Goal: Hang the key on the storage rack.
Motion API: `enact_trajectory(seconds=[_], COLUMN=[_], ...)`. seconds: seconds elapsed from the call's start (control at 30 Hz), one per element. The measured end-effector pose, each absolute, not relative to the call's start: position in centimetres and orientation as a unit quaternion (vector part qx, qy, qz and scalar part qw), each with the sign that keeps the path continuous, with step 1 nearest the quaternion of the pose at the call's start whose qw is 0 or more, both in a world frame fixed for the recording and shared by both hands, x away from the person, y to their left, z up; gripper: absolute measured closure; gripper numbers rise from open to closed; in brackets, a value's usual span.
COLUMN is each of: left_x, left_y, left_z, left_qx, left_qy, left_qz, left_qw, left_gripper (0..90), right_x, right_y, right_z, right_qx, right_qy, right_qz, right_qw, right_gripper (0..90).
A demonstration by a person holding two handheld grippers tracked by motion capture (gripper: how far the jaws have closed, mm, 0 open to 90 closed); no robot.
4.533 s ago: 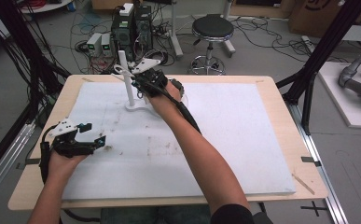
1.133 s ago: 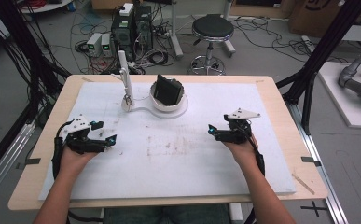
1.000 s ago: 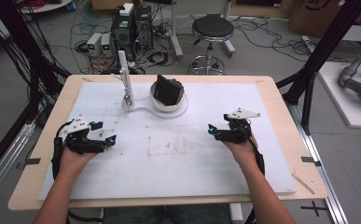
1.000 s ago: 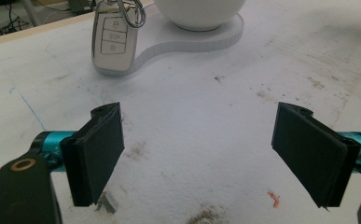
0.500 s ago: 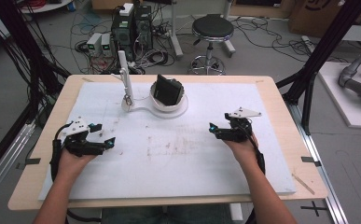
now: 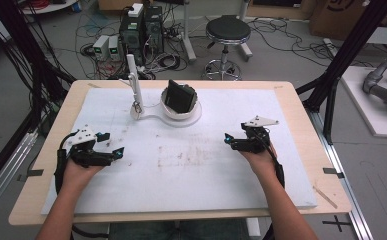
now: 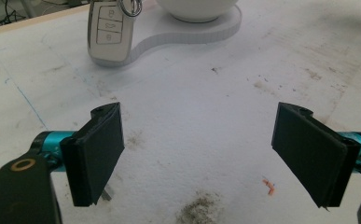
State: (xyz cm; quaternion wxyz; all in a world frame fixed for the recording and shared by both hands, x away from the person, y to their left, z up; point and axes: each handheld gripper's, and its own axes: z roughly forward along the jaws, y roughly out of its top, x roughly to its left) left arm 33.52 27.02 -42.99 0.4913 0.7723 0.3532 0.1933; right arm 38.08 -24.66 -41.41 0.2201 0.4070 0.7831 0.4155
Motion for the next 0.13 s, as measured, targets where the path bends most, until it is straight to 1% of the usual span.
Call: enact_trajectory(seconds=[0.13], left_x=[33.58], left_y=[27.05], left_z=[-43.02], left_qx=[0.773], left_qy=[0.353], left_qz=[0.193], left_qw=[0.49], left_gripper=[16.8], right_x=[38.12], right_y=[-24.67], right_z=[-41.47], right_qx=[0.406], right_qy=[0.784], right_qz=[0.414], right_qw=[0.22], right_gripper=[21.3])
